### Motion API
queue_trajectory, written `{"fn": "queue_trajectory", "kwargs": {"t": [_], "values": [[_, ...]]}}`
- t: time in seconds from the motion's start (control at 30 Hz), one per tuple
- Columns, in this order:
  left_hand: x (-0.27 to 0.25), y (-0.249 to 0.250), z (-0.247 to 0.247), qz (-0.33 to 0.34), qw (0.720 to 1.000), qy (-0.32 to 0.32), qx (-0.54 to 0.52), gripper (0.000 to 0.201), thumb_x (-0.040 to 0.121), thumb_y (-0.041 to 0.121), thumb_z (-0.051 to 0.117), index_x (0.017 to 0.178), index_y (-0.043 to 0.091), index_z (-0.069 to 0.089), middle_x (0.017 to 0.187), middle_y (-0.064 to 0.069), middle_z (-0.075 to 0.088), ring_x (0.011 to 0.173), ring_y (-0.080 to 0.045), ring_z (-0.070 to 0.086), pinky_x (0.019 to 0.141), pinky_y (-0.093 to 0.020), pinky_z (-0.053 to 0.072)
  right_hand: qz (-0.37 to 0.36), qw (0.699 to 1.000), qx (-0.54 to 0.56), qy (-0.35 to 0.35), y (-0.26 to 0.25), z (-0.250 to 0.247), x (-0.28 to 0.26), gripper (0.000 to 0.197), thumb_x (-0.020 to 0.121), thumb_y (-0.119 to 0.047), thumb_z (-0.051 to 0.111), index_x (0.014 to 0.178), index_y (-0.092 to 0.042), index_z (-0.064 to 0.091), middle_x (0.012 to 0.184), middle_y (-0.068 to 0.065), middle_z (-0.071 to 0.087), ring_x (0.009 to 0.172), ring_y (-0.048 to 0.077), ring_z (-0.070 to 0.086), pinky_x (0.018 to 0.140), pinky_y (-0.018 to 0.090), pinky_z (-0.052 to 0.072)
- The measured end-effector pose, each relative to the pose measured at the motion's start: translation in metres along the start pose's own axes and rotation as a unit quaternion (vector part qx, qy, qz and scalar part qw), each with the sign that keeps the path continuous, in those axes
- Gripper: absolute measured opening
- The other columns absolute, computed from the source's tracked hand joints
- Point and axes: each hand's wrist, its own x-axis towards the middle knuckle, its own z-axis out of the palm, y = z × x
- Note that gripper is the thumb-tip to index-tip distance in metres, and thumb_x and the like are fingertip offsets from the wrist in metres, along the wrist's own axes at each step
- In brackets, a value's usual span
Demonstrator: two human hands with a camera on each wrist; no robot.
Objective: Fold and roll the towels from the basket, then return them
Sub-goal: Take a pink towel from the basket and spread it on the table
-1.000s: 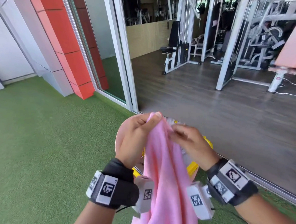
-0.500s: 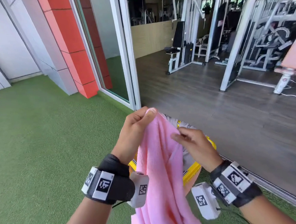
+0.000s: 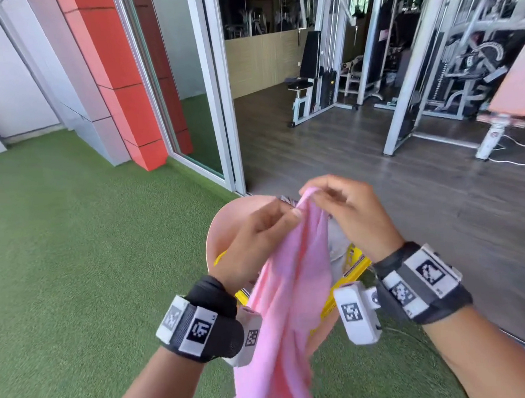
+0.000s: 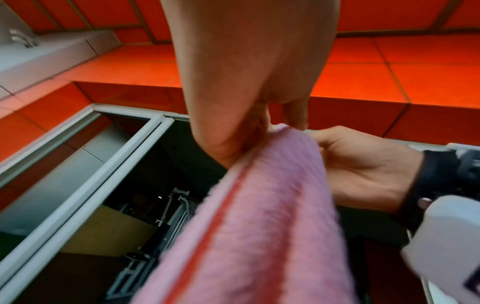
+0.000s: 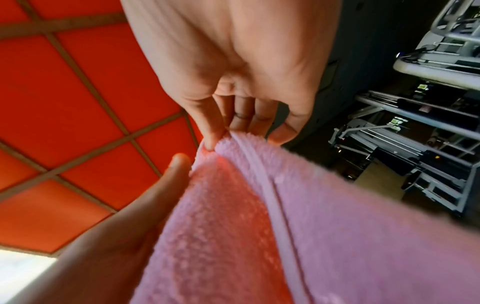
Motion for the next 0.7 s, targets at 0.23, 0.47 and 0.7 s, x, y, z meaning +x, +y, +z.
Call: {"fn": "queue_trajectory", "kwargs": {"t": [0.23, 0.47, 0.7], "values": [[0.017, 0.007, -0.015, 0.02, 0.991, 0.123, 0.047, 0.049, 0.093, 0.043, 0.054, 0.065, 0.01, 0.032, 0.066, -0.014, 0.023, 0.06, -0.027, 0.023, 0.055, -0.053, 0.026, 0.041, 0.993, -0.069, -0.084, 0.021, 0.015, -0.02, 0.033, 0.087, -0.027, 0.059, 0.061, -0.014, 0.043, 0.062, -0.007, 0.032, 0.061, 0.006, 0.033, 0.056, 0.033, 0.028], [0.005, 0.008, 0.005, 0.022, 0.999, -0.022, 0.042, 0.041, 0.099, 0.022, 0.052, 0.064, 0.003, 0.04, 0.063, 0.0, 0.029, 0.055, -0.009, 0.026, 0.047, -0.024, 0.023, -0.006, 1.0, -0.006, 0.028, -0.006, -0.005, 0.0, 0.012, 0.093, -0.012, 0.058, 0.09, -0.013, 0.07, 0.088, 0.003, 0.071, 0.083, 0.007, 0.06, 0.08, 0.022, 0.045], [0.01, 0.005, -0.004, -0.005, 1.0, 0.0, 0.01, 0.041, 0.098, 0.034, 0.051, 0.07, 0.007, 0.041, 0.065, -0.007, 0.03, 0.059, -0.015, 0.03, 0.051, -0.032, 0.029, 0.019, 1.0, 0.016, -0.018, 0.004, 0.001, -0.015, 0.014, 0.095, -0.012, 0.056, 0.084, -0.012, 0.066, 0.077, -0.002, 0.057, 0.076, 0.006, 0.048, 0.072, 0.028, 0.04]]}}
